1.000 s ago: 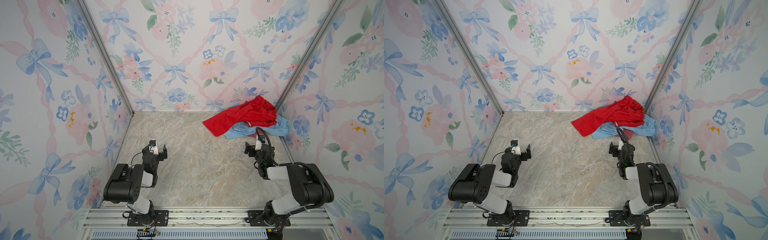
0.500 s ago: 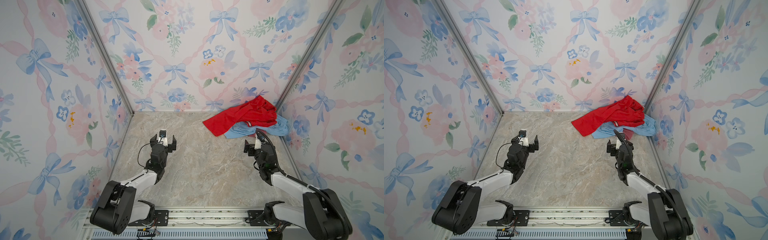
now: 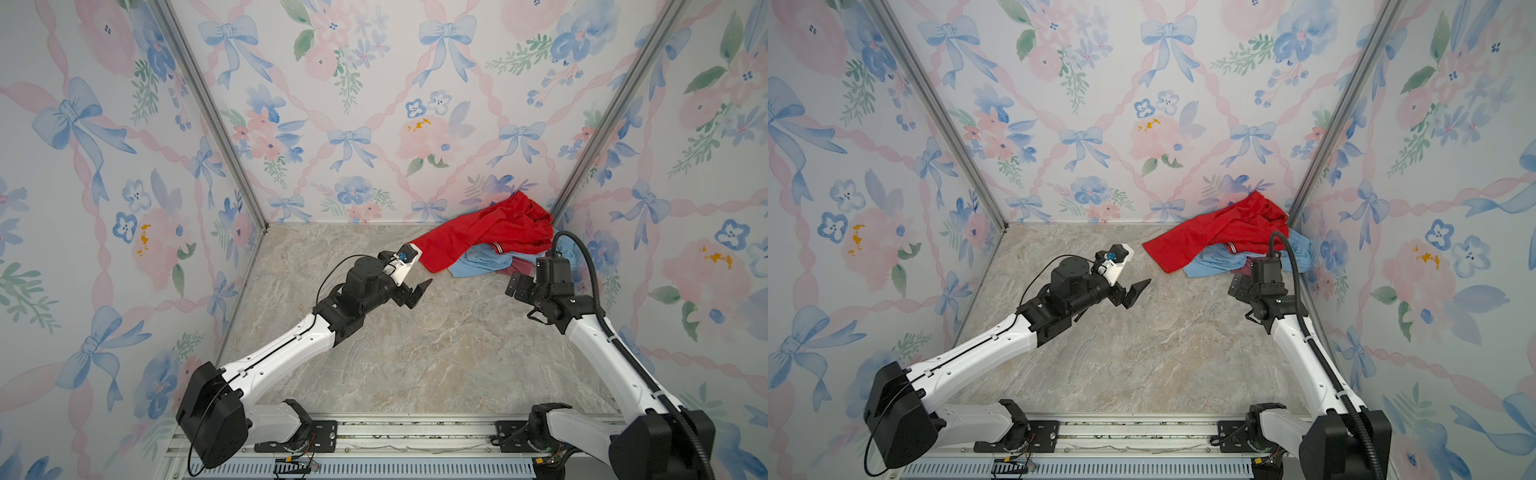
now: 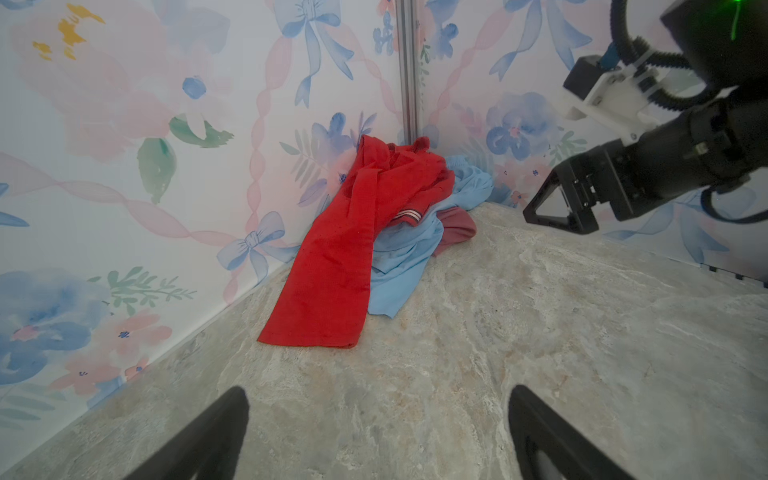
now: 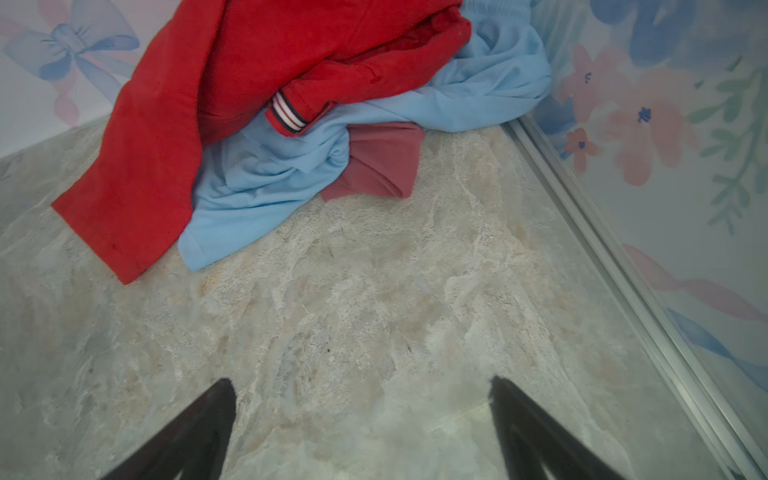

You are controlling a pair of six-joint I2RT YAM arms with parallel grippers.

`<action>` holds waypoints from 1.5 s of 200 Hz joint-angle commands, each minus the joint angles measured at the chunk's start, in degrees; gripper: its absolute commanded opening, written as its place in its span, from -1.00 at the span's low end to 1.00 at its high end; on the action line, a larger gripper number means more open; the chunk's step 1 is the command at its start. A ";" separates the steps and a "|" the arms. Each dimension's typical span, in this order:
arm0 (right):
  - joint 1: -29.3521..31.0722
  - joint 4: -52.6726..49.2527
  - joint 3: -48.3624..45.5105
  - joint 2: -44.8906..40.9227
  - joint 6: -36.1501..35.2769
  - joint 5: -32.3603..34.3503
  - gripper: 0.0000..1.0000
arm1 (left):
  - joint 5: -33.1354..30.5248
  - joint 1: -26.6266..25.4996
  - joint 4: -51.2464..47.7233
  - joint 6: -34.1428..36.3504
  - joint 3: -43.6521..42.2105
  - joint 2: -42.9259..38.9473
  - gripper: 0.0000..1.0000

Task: Pick out a specific cloth from the pile
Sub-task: 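Grasp the pink cloth in the pile with the right gripper while the left arm extends, then lift the pink cloth out of the pile with the right gripper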

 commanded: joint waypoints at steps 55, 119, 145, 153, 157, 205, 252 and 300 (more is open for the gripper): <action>-12.90 2.59 21.40 33.26 1.95 -14.51 0.28 | 5.70 1.37 11.57 -0.97 -7.36 -0.17 0.96; -13.23 7.20 29.12 47.68 5.06 -13.43 0.27 | 2.75 1.72 11.51 1.65 -7.95 -0.89 0.96; -13.20 10.28 29.16 49.77 5.94 -11.79 0.27 | 3.30 2.29 11.53 1.29 -7.78 -0.55 0.96; -13.34 10.40 29.84 50.72 5.99 -12.22 0.27 | 3.28 2.43 11.55 1.24 -7.78 -0.47 0.96; -13.31 10.34 30.22 51.19 5.99 -12.43 0.27 | 3.28 2.46 11.54 1.21 -7.78 -0.48 0.96; -12.86 9.86 34.58 55.21 7.00 -14.82 -0.42 | 3.07 3.66 11.53 1.18 -7.78 -0.48 0.96; -11.58 9.40 35.70 45.11 5.95 -14.16 -1.00 | 2.96 4.13 11.53 1.05 -7.79 -1.18 0.96; -5.71 -1.02 69.00 37.12 -0.19 -5.55 -1.00 | 3.61 5.47 11.63 0.46 -7.69 -2.22 0.96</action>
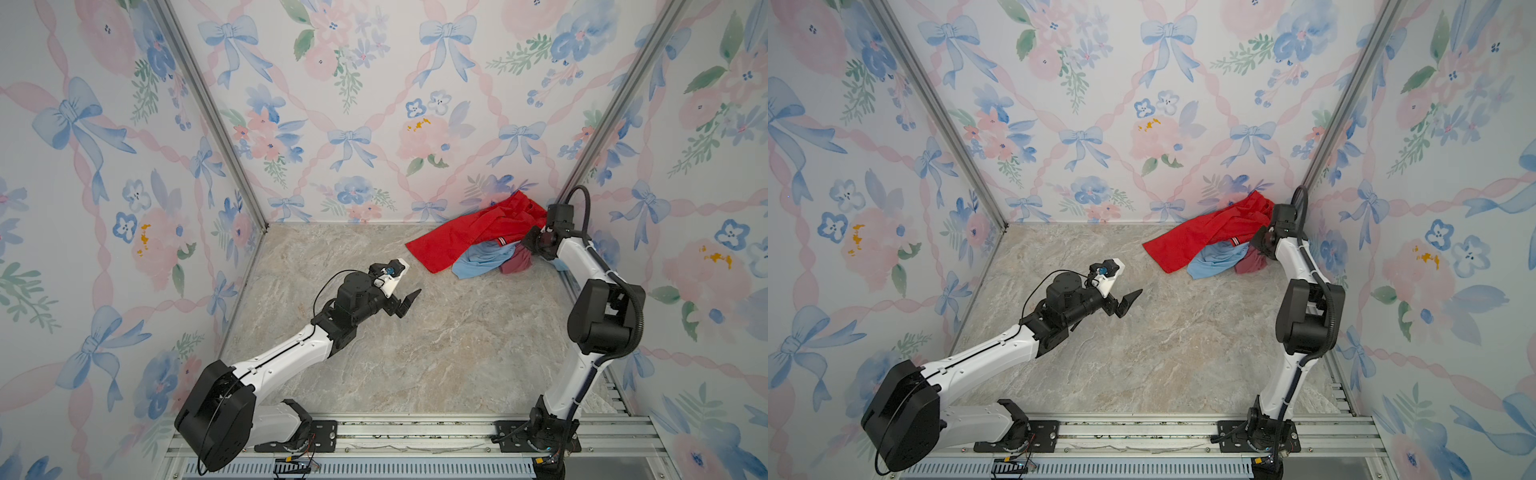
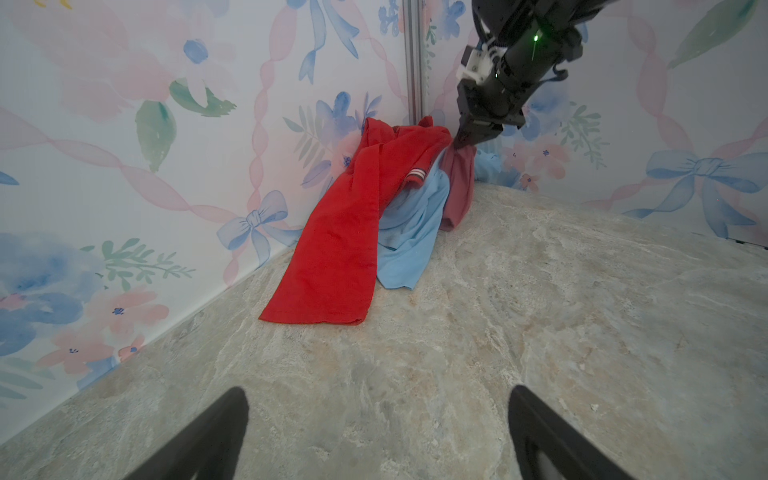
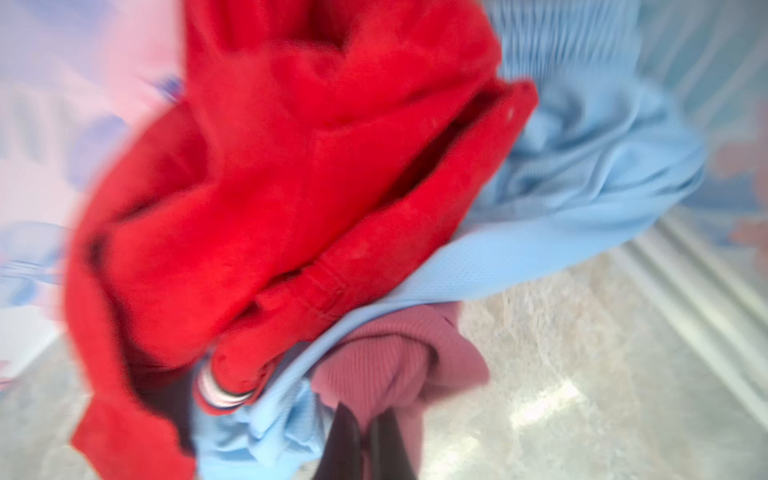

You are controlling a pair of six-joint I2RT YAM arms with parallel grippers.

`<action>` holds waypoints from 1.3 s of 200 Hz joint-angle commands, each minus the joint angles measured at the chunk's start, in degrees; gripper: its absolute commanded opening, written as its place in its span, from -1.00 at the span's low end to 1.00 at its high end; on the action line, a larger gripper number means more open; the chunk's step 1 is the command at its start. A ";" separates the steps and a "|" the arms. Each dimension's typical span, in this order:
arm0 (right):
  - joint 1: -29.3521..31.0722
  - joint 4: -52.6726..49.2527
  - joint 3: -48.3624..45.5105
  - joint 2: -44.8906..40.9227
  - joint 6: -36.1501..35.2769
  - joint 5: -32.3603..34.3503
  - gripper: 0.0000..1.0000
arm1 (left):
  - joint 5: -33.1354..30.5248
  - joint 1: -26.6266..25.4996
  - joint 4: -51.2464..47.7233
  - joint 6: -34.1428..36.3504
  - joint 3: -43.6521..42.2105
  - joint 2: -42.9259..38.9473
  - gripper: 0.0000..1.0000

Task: Pick out a specific cloth from the pile
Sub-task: 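Lift the pink cloth out of the pile with the right gripper, then lower the pink cloth to the left gripper, which grasps it, then release right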

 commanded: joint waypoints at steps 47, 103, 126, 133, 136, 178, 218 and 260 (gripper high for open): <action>22.24 9.04 53.16 0.19 0.68 1.98 -1.00 | 0.98 7.09 1.51 -0.85 -0.02 -5.96 0.96; 39.56 10.91 35.89 -3.19 6.18 -6.61 -1.00 | -3.94 16.71 2.12 0.53 -5.83 -16.46 0.96; 45.72 18.51 15.62 -10.22 4.41 -2.83 -1.00 | -16.25 14.62 -9.93 -2.45 -5.17 -26.34 0.96; 46.82 21.71 8.05 -12.55 5.29 -1.40 -1.00 | -18.78 14.36 -16.91 -5.71 -4.20 -29.73 0.96; 47.24 23.11 4.75 -13.53 5.80 -0.89 -1.00 | -19.58 14.28 -19.39 -7.00 -4.04 -30.99 0.96; 49.17 29.04 -22.43 -18.63 12.79 -4.78 -0.98 | -15.85 14.07 -36.39 -16.37 -8.39 -43.53 0.96; 55.39 24.34 -33.29 -23.84 8.98 -1.19 0.35 | -11.14 13.82 -38.85 -21.56 -7.84 -38.20 0.93; 59.25 9.86 -40.99 -35.45 9.42 9.80 0.92 | -7.88 7.73 -39.13 -21.78 -3.58 -20.48 0.91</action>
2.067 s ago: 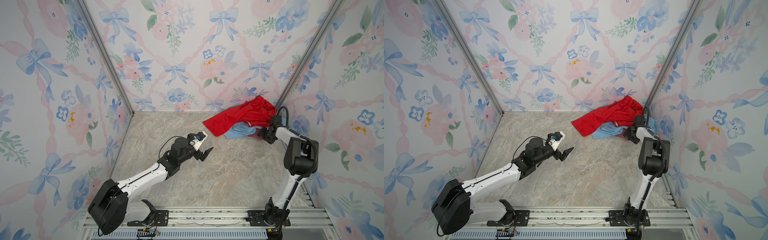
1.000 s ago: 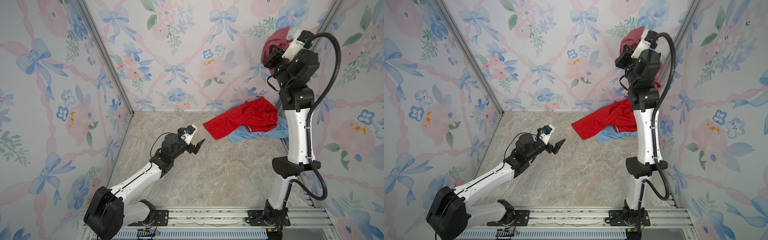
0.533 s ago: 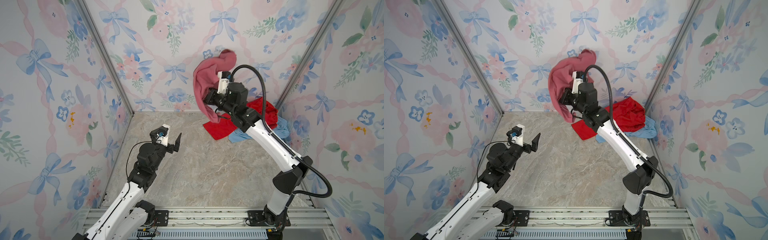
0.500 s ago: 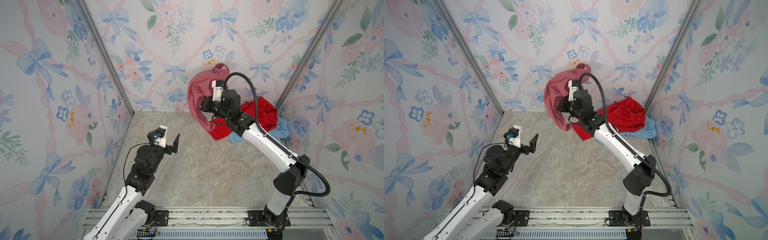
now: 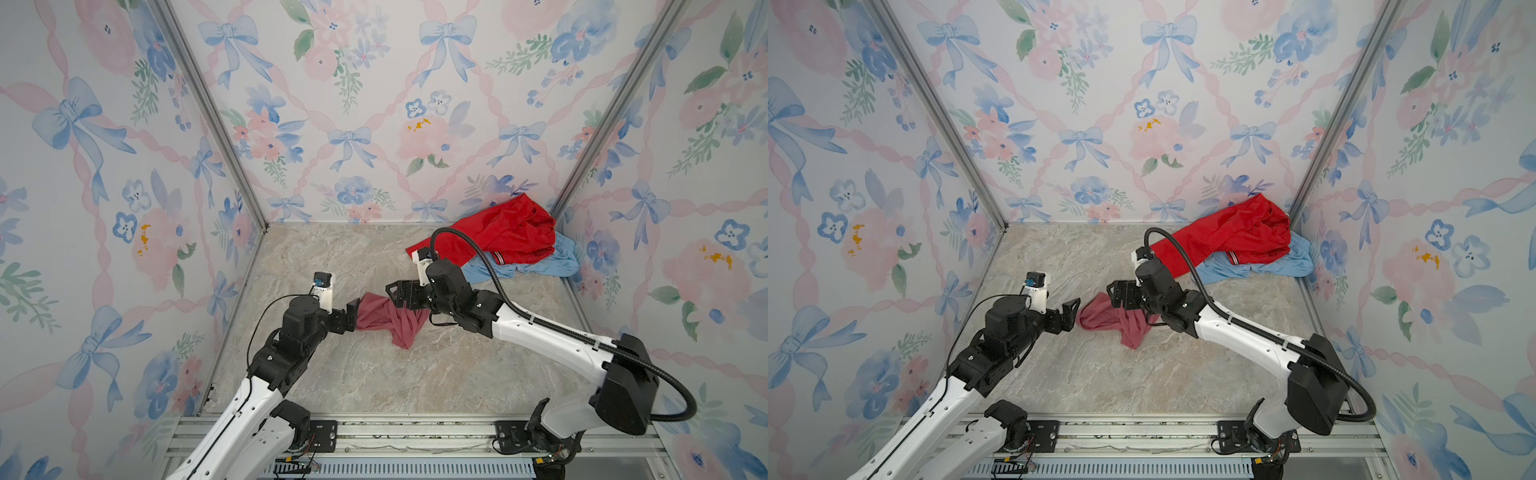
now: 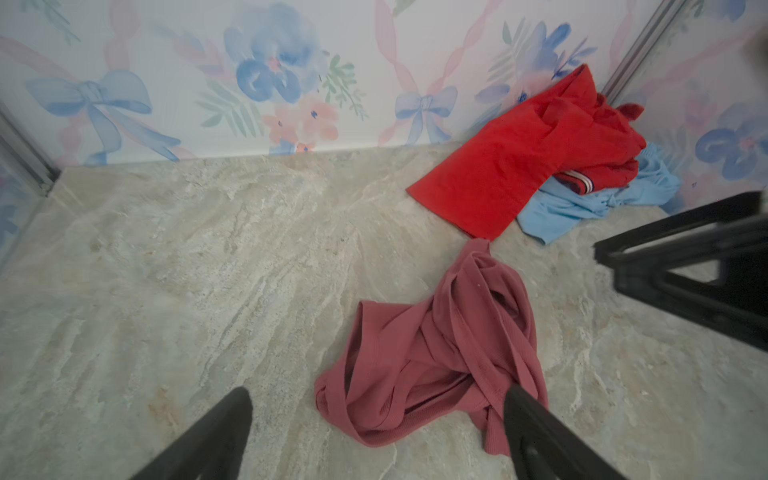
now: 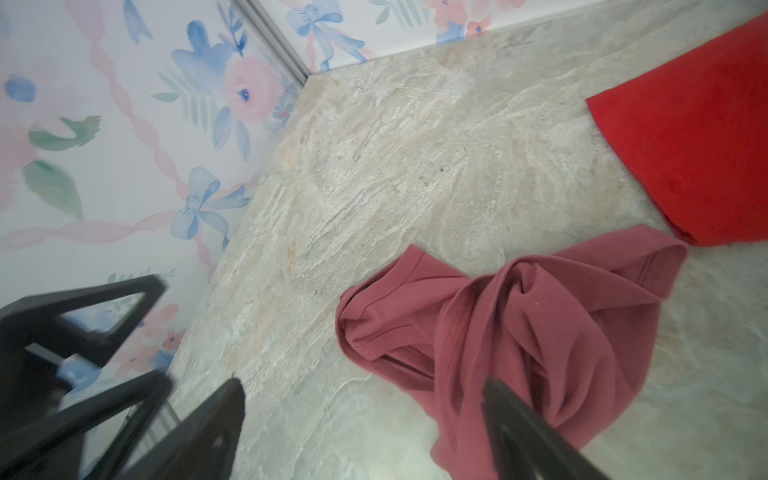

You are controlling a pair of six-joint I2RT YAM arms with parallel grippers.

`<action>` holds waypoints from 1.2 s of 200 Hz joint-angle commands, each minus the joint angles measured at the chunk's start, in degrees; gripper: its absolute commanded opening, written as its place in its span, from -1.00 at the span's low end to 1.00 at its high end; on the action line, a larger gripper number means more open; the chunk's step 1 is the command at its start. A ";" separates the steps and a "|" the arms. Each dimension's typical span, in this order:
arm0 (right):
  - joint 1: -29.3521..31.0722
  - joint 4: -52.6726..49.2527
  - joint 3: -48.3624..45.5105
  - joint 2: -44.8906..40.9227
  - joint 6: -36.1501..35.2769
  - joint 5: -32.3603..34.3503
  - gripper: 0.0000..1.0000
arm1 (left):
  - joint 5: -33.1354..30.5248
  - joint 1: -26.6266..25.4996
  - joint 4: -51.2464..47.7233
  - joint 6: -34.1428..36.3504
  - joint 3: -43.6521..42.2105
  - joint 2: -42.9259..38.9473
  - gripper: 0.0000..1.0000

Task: Pick out a specific cloth from the pile
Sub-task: 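Lower the pink cloth to the left gripper, which grasps it, then release right, then drag the pink cloth to the far wall with left gripper while right arm withdraws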

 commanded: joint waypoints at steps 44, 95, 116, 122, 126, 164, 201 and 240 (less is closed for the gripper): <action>3.09 -19.83 -19.05 -25.29 4.10 17.48 0.95 | 1.20 -15.17 -2.35 0.71 11.53 27.56 0.96; 3.26 -30.37 -29.27 -44.51 7.29 20.72 0.97 | -1.00 -17.06 -1.65 1.10 23.81 48.69 0.96; 3.22 -32.08 -30.52 -48.66 7.21 21.28 0.97 | -2.29 -17.27 -1.71 0.10 27.52 55.35 0.96; 3.25 -32.18 -30.97 -49.53 7.07 21.43 0.97 | -3.01 -17.30 -1.69 -0.38 28.17 57.06 0.96; 3.27 -32.18 -31.12 -50.06 6.95 21.44 0.97 | -3.51 -17.31 -1.66 -0.74 28.62 58.13 0.96; 3.27 -32.00 -30.64 -50.29 4.73 21.18 0.98 | -3.89 -17.57 0.23 -3.32 28.25 63.11 0.70; 3.25 -31.15 -28.91 -46.86 3.76 19.68 0.98 | 0.55 -16.91 7.79 -5.99 23.81 60.32 -1.00; 3.35 -26.84 -30.20 -45.20 5.21 16.70 0.98 | 8.48 -14.16 20.04 -5.97 15.29 44.17 -1.00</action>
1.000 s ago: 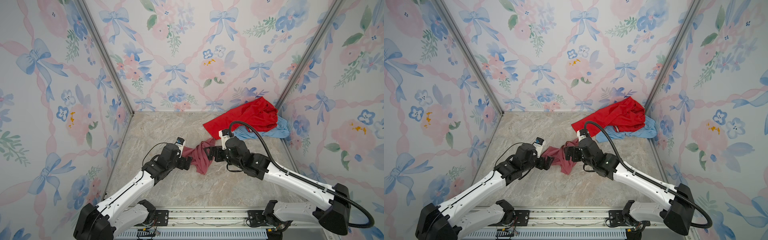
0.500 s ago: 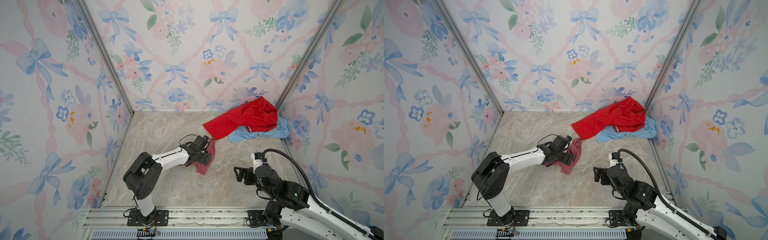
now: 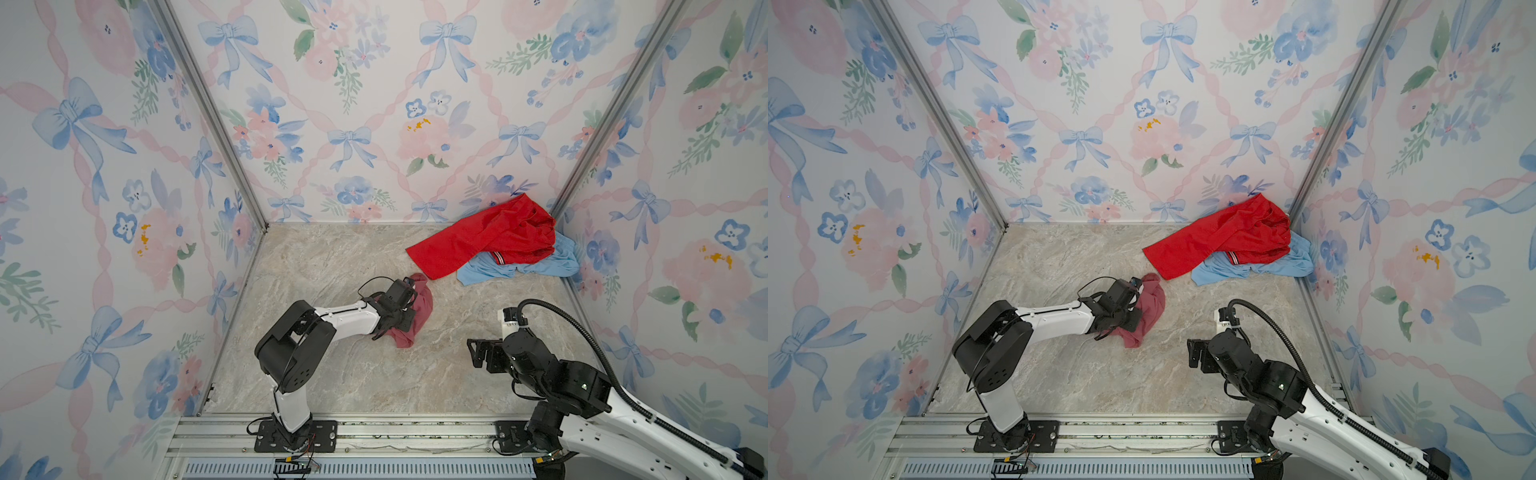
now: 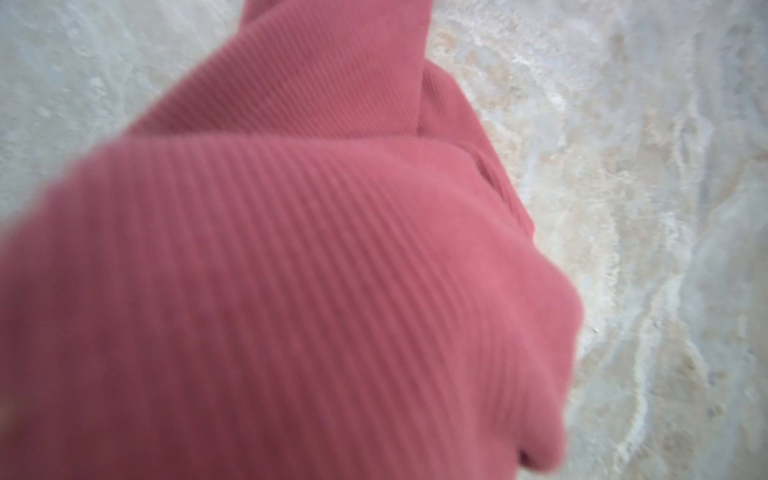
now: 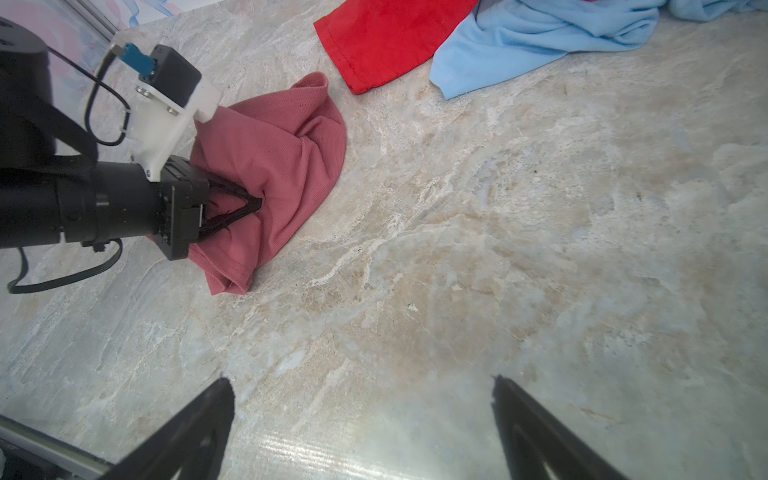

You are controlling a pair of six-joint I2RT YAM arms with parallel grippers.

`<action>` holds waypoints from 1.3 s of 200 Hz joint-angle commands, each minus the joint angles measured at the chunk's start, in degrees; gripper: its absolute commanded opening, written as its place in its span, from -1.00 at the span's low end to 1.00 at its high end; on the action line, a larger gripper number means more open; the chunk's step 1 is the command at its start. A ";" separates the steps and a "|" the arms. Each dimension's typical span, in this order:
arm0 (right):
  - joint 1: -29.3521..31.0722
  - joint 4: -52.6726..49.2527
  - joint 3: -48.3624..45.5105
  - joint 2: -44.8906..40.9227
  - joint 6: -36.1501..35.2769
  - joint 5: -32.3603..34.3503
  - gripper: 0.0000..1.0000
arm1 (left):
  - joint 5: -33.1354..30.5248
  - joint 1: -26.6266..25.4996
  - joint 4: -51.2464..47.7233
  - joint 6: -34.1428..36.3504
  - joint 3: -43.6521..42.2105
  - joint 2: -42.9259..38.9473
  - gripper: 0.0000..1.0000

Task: Pick out a specific cloth from the pile
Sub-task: 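Drag the pink cloth to the far wall with left gripper while right arm withdraws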

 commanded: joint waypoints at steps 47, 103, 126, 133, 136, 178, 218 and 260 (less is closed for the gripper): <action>1.12 4.12 1.35 2.74 0.24 -2.91 0.97 | 20.25 11.86 15.26 0.39 -10.47 -28.11 -1.00; 1.90 5.63 2.48 4.50 -0.01 -2.91 0.98 | 6.57 21.27 15.22 6.92 -9.69 -36.90 -1.00; 2.43 5.87 2.73 5.05 -0.11 -2.74 0.98 | -9.19 21.52 17.58 11.26 -9.46 -36.34 -1.00; 2.61 6.02 2.62 5.14 -0.06 -2.73 0.98 | -13.61 21.67 18.33 12.12 -9.16 -35.23 -1.00; 2.68 6.06 2.49 5.15 -0.15 -2.65 0.98 | -15.15 21.79 18.60 12.44 -9.00 -34.71 -1.00; 3.30 6.51 1.89 4.73 0.23 -2.38 0.98 | -18.82 24.38 23.70 10.23 -6.49 -27.86 -1.00; 4.06 4.97 1.22 2.60 0.58 -0.92 0.99 | -11.15 26.19 26.38 1.75 -3.12 -23.59 -1.00; 4.41 3.58 0.58 0.21 1.22 -0.24 0.99 | -12.35 26.50 30.59 6.74 7.51 -11.71 -1.00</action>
